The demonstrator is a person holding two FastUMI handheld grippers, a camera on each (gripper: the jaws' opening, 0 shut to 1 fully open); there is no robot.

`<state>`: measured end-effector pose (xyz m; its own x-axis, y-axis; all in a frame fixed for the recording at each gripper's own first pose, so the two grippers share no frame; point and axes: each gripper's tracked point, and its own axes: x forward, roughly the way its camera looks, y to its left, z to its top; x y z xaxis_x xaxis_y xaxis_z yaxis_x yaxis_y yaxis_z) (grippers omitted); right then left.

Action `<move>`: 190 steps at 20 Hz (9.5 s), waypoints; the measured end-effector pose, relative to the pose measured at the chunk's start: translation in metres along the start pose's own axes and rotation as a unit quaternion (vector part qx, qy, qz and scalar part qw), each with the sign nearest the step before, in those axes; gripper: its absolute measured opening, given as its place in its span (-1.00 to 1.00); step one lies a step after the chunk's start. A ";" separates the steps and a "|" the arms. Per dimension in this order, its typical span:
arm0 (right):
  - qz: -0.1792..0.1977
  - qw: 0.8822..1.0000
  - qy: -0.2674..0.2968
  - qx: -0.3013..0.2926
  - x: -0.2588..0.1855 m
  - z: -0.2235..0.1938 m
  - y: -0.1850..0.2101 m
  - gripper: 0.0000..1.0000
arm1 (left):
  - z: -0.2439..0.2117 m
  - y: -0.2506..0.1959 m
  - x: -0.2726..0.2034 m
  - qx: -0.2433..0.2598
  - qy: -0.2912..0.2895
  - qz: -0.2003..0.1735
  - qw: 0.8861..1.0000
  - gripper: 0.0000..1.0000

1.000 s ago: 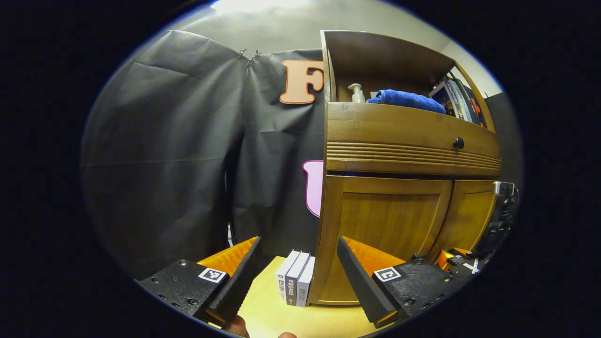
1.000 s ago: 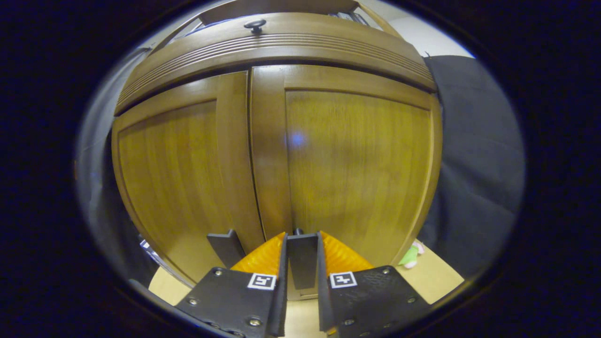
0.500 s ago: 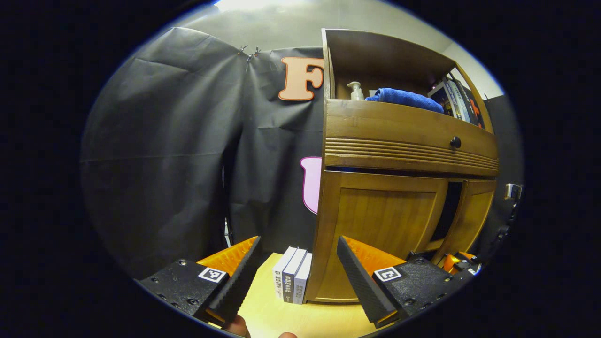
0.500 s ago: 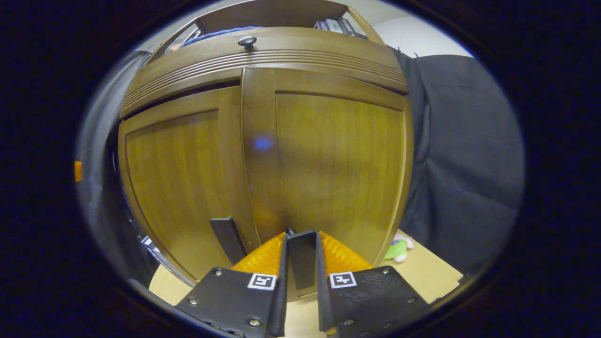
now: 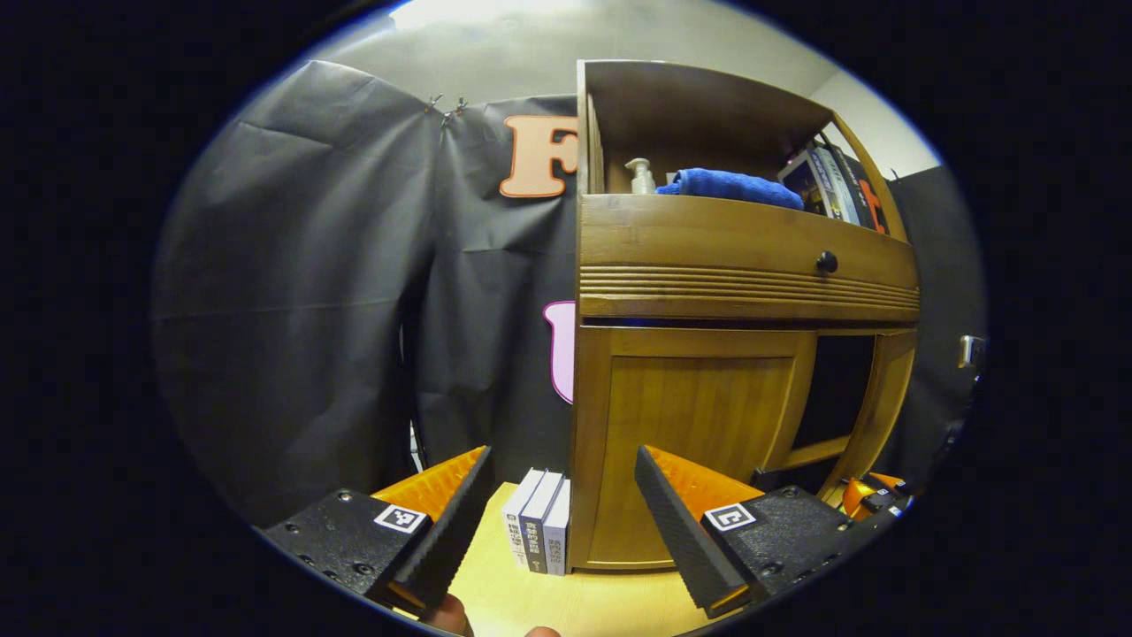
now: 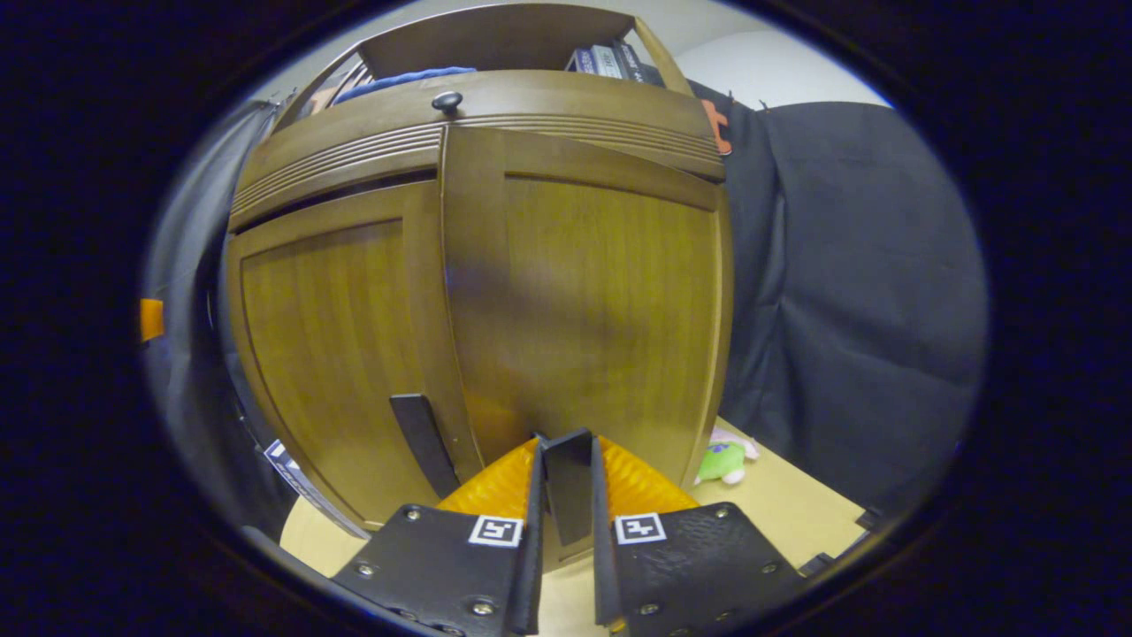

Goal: Open the right door of the double-door shoe cabinet with the right hand, and open the left door with the left hand.

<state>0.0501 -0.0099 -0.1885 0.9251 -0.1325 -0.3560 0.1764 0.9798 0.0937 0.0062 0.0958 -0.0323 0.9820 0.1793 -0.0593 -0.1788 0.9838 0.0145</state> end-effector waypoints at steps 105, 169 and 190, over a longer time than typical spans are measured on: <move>-0.147 0.989 -0.024 -0.028 -0.120 0.047 -0.322 -0.66 | -0.128 -0.203 0.035 -0.023 0.060 -0.072 0.995 -0.34; -0.004 0.999 0.032 0.005 -0.068 -0.006 -0.307 -0.66 | -0.122 0.005 -0.084 -0.041 0.058 0.086 0.994 -0.93; 0.009 1.000 0.021 0.009 -0.087 -0.003 -0.301 -0.66 | -0.132 0.110 -0.099 -0.110 0.065 0.118 0.985 -0.98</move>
<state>-0.0846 -0.2930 -0.1886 0.9130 -0.1076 -0.3936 0.1658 0.9792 0.1168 -0.1190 0.1868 -0.1564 0.8976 0.3885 -0.2082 -0.4246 0.8889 -0.1722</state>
